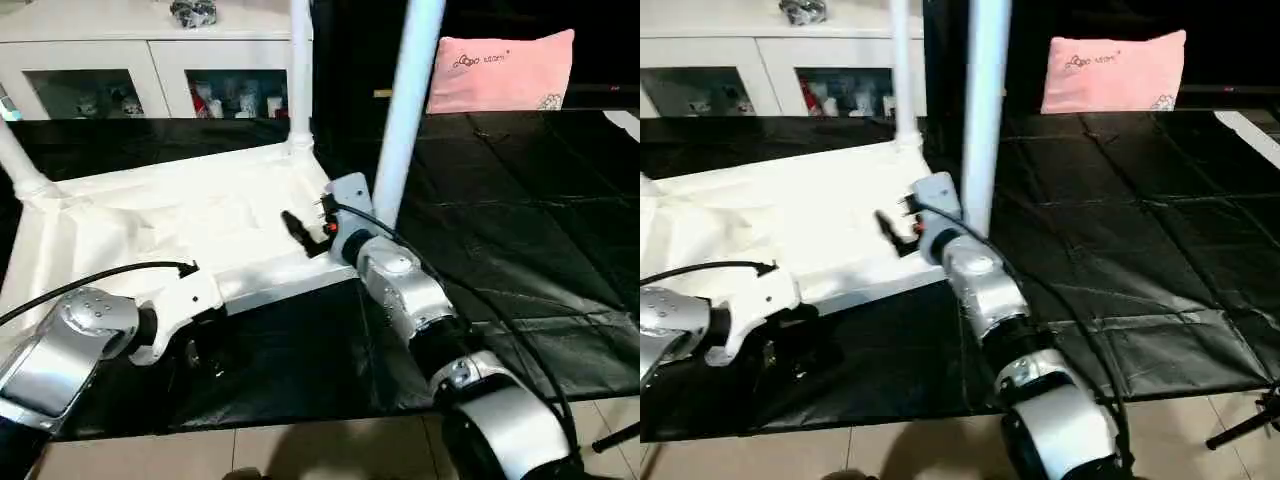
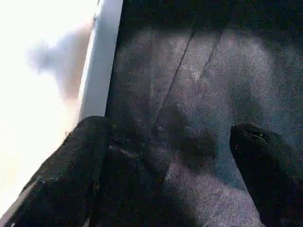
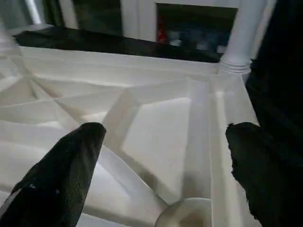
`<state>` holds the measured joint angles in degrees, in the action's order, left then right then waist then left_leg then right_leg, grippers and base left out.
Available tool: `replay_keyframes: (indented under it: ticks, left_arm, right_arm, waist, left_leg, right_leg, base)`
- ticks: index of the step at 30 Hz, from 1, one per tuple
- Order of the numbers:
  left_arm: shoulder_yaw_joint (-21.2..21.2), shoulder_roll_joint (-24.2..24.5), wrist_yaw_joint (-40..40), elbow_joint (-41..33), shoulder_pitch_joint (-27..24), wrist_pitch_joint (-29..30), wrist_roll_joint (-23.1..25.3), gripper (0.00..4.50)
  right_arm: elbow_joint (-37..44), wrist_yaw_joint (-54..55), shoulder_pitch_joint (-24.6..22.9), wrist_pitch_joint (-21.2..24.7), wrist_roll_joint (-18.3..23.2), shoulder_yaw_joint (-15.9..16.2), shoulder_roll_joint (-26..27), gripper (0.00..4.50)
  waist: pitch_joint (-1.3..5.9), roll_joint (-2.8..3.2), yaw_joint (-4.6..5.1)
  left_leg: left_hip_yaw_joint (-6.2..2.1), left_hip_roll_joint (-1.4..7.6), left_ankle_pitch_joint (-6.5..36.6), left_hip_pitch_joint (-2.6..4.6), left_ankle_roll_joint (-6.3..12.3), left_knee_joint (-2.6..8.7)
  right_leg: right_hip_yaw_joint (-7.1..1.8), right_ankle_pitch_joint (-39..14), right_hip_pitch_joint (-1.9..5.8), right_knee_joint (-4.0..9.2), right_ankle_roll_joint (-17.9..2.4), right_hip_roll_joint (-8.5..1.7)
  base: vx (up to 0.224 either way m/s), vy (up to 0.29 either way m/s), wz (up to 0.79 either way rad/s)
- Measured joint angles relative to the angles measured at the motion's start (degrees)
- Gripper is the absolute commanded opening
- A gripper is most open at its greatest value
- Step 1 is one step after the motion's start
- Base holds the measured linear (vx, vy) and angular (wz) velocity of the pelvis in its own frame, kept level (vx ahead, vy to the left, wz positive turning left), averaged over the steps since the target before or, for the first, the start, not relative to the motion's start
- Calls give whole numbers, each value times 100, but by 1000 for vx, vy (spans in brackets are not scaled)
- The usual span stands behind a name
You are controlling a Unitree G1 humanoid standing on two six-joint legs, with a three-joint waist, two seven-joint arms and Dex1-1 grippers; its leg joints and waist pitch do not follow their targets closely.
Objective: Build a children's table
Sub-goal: Rotate table base
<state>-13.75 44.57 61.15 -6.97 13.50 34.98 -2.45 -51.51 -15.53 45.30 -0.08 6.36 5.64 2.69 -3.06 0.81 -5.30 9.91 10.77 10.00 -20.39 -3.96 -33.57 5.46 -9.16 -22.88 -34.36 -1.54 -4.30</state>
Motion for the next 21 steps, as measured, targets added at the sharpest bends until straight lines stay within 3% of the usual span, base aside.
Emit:
replay_keyframes:
  ticks: [10,17,21]
  left_arm:
    - [-76,-266,-286,326,148,-178,49,447]
    - [-67,-564,-816,625,302,-301,219,447]
    - [21,-938,-1201,831,311,-584,218,447]
  right_arm:
    - [-619,307,199,-309,276,-742,-491,450]
    - [-951,539,208,-684,54,-821,-929,450]
    - [-891,267,130,-712,139,-981,-1135,450]
  waist:
    - [-1,2,-11]
    - [-4,7,24]
    - [-7,13,17]
  left_leg:
    - [-2,3,-1,-13,-1,-25]
    - [-2,5,-1,-22,0,-31]
    - [-4,7,-1,-30,1,-31]
  right_leg:
    - [-1,0,2,-16,0,-2]
    - [0,0,-6,-19,0,-1]
    - [2,0,-10,-19,-1,0]
  base:
    - [0,0,0]
    - [0,0,0]
    - [0,0,0]
